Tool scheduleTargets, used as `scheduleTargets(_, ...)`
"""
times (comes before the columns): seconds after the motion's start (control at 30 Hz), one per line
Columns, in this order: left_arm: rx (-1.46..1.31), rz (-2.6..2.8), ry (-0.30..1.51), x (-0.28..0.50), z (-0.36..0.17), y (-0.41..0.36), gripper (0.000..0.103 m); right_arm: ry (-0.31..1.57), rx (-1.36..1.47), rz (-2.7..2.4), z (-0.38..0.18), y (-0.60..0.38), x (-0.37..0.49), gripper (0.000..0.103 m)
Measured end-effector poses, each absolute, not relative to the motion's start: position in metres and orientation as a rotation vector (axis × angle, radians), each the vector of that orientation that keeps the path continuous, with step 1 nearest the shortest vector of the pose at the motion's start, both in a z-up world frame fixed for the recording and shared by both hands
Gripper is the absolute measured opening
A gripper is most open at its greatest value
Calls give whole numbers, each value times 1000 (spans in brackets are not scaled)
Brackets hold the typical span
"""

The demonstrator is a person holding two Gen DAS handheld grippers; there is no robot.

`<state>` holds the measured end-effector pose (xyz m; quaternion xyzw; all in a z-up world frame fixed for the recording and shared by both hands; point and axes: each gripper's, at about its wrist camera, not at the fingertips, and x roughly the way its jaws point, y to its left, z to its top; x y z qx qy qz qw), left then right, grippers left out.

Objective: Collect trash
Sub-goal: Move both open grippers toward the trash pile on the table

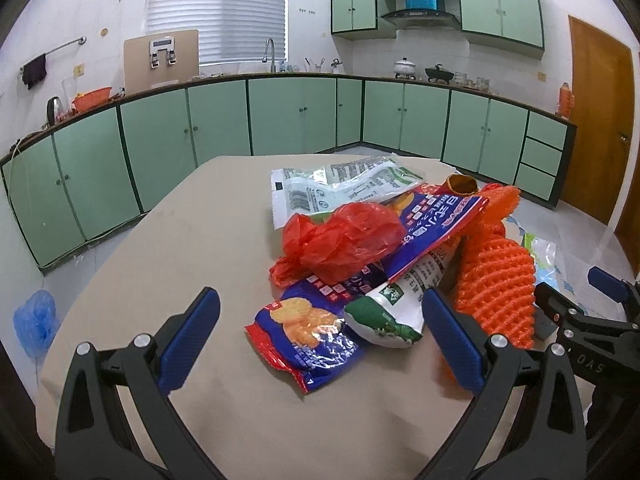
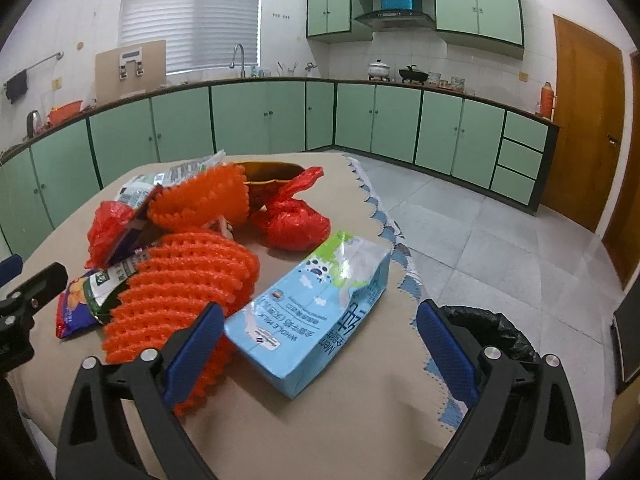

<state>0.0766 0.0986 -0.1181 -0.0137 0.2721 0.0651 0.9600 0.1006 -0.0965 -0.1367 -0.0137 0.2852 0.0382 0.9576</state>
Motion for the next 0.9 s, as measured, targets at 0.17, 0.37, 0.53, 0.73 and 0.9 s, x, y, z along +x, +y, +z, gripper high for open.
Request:
scheduleTargets(0.17, -31, 133, 560, 79, -121, 100, 98, 597, -32, 65, -141, -105, 100, 95)
scheduleTargets(0.37, -30, 117, 558, 77, -120, 96, 98, 608, -38, 0, -135, -129, 92, 95)
scheduleTargets(0.53, -26, 111, 556, 76, -119, 93, 98, 592, -28, 40, -132, -123, 89, 95)
scheduleTargets(0.73, -19, 129, 547, 72, -117, 98, 98, 612, -61, 85, -144, -93, 92, 95)
scheduleTargets(0.9, -32, 150, 558, 74, -119, 109, 98, 615, -60, 82, -147, -85, 99, 95)
